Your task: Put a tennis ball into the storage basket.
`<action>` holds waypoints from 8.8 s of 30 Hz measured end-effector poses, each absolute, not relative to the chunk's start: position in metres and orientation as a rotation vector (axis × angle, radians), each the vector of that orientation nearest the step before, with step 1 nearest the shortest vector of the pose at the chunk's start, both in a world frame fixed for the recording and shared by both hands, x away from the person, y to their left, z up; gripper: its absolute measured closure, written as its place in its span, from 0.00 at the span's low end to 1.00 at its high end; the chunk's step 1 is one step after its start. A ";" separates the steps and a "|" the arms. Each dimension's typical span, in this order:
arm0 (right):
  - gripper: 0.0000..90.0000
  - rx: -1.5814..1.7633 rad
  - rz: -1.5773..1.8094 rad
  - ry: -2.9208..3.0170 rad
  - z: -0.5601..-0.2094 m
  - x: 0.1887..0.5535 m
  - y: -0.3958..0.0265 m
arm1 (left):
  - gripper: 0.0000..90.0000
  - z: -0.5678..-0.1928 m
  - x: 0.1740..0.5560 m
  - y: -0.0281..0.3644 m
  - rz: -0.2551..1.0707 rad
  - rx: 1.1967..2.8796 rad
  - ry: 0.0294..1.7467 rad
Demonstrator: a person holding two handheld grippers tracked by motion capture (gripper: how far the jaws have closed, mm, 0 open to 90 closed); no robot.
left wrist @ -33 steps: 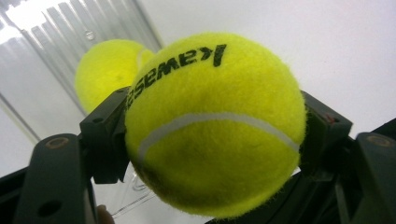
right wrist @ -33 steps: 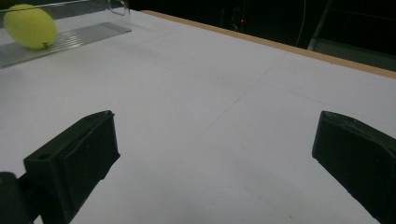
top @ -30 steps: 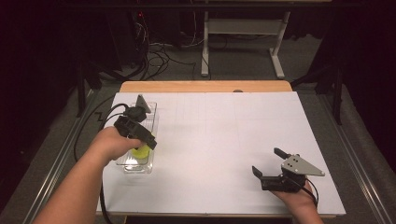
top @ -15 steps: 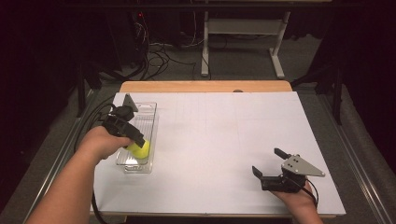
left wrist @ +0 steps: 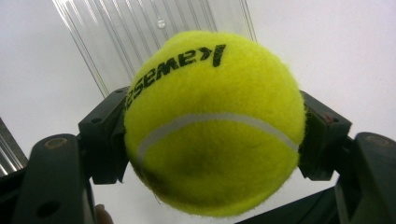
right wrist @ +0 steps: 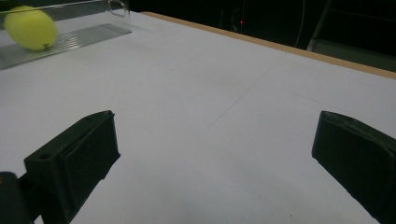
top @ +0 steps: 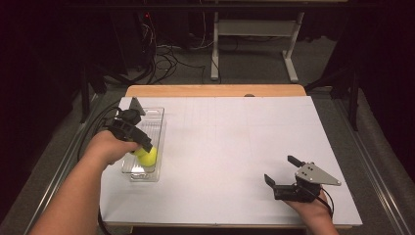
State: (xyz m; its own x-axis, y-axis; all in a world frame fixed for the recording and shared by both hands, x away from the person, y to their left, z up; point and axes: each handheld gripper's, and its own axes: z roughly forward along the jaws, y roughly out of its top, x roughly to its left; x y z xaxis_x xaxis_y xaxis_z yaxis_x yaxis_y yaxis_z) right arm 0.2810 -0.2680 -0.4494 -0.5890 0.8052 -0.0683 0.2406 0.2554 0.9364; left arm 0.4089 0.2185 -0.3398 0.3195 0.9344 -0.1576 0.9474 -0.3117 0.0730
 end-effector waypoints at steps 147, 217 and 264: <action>0.00 0.912 1.389 1.981 -0.450 0.280 -0.267 | 0.01 -0.355 0.424 0.165 -0.061 2.517 1.682; 0.00 0.909 1.385 1.992 -0.451 0.280 -0.266 | 0.01 -0.444 0.365 0.035 -0.085 2.463 1.197; 0.00 0.997 1.378 1.854 -0.440 0.273 -0.274 | 0.00 -0.417 0.291 0.165 0.265 1.783 0.747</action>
State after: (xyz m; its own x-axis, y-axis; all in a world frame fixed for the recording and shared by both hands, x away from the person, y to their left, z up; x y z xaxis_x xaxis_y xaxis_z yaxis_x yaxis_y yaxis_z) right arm 0.2731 -0.2737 -0.4403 -0.5262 0.8495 -0.0384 0.2083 0.1726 0.9627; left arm 0.2905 0.1654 -0.4169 0.7737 0.6059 -0.1853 0.3539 -0.1707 0.9196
